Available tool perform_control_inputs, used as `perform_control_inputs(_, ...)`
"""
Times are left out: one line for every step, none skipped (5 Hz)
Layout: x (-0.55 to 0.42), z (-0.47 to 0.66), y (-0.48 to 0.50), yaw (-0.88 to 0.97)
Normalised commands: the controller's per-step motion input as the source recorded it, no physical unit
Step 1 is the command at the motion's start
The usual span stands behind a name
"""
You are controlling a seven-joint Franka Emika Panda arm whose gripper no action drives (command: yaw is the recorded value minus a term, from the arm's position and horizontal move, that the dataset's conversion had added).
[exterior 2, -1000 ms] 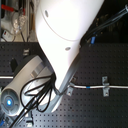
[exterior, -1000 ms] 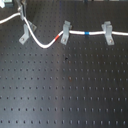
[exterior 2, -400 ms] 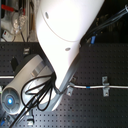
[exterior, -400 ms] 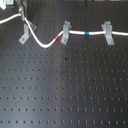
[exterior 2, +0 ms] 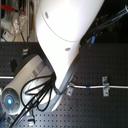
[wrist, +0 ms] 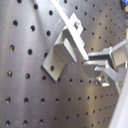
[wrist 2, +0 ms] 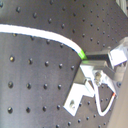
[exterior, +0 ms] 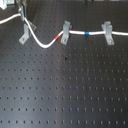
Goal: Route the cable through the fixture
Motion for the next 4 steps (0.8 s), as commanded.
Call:
perform_control_inputs(-0.132,0.05,-0.075,-0.15)
perform_control_inputs(-0.140,0.12,-0.006,-0.21)
perform_control_inputs(-0.181,0.32,0.128,-0.08)
perform_control_inputs(-0.178,0.44,0.165,-0.01)
